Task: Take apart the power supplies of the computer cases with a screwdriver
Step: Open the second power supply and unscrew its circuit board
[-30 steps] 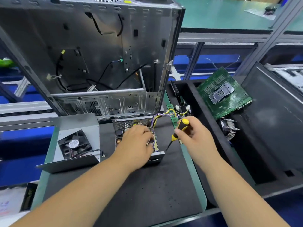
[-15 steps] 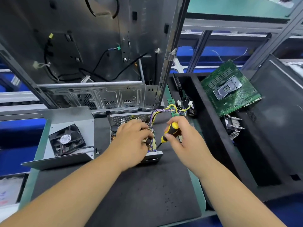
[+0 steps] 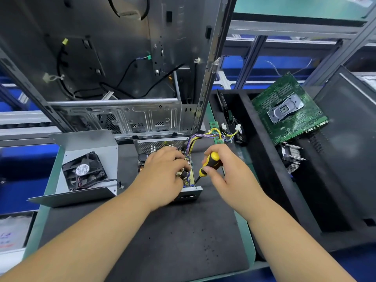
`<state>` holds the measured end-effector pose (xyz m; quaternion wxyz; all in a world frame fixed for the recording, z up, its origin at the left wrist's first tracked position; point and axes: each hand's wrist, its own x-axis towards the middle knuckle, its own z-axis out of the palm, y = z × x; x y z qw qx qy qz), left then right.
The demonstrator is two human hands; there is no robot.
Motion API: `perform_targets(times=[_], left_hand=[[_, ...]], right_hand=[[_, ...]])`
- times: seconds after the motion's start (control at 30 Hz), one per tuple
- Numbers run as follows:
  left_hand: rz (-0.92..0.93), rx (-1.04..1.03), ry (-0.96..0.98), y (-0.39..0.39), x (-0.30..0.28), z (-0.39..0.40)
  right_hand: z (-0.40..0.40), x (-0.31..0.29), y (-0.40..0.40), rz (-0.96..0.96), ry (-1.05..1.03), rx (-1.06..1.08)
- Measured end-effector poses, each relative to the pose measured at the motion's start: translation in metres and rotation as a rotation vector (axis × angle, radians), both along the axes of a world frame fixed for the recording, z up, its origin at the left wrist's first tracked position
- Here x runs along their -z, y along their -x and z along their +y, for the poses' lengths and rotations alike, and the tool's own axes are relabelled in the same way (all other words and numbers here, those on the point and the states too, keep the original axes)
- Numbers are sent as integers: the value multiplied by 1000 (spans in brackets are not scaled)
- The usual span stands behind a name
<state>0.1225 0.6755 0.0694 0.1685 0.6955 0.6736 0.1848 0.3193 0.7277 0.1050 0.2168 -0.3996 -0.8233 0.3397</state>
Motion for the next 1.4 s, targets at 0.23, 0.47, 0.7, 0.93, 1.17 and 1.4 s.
perform_targets(times=[0.23,0.47,0.7,0.93,1.17,1.4], left_hand=[[3,-1,-5,0,0,0],[4,-3,-5,0,0,0],[4,-1,-14,-2,2,1],[-10,-2,0,-1,2,1],[4,1,2,0,3,1],[-1,-4,15,0,3,1]], right_hand=[[0,-1,-4,15,25,5],[2,-16,1,-125,19,-120],[5,-30,12,-213,-105,-142],[11,-26,15,-180,34,-80],[25,-30,7,-256,67,-143],[25,-32,7,-259,58,-210]])
